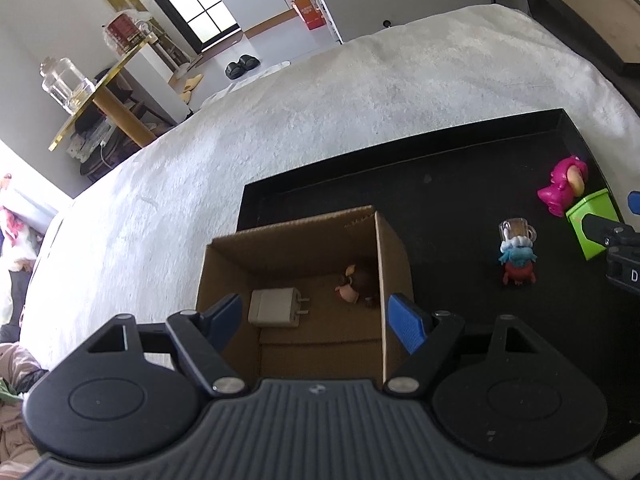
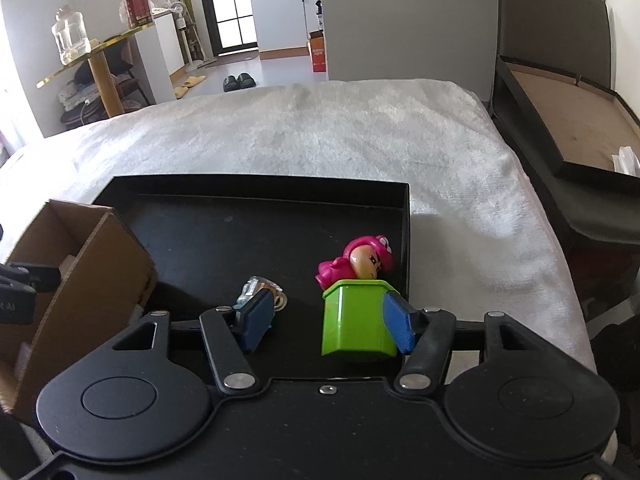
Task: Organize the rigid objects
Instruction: 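Move the right gripper to the green hexagonal cup and close on it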
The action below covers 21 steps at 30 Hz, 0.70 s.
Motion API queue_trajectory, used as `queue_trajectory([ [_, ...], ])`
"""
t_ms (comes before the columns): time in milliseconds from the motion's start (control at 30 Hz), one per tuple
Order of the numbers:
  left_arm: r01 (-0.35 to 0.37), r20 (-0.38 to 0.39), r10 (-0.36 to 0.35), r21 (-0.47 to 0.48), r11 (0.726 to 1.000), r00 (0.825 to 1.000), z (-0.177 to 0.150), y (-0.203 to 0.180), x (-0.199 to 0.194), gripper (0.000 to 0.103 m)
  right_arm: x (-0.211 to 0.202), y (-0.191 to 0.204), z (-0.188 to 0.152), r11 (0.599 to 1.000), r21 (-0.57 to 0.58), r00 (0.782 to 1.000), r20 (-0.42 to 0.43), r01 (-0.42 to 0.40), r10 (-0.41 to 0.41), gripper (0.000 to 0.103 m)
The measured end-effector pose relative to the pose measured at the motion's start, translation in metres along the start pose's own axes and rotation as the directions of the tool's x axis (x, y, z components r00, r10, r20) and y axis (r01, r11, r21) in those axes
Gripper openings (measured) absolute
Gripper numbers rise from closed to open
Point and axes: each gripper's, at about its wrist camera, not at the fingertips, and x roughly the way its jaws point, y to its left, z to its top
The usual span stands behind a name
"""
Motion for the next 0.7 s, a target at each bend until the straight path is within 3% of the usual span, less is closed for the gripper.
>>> queue_trajectory([
  [267, -0.016, 0.025, 0.014, 0.056, 0.998, 1.000, 0.011, -0.020, 0.012, 0.079, 0.017, -0.010, -0.008, 0.999, 0.039, 0.999, 0.038, -0.025, 0.024, 0.051],
  [467, -0.018, 0.012, 0.017, 0.073, 0.997, 1.000, 0.016, -0.028, 0.024, 0.079, 0.026, -0.008, -0.010, 1.000, 0.015, 0.998, 0.062, -0.004, 0.003, 0.049],
  [700, -0.025, -0.002, 0.025, 0.058, 0.998, 1.000, 0.016, -0.025, 0.031, 0.079, 0.034, -0.006, -0.014, 0.999, -0.023, 0.998, 0.033, 0.045, -0.045, 0.044],
])
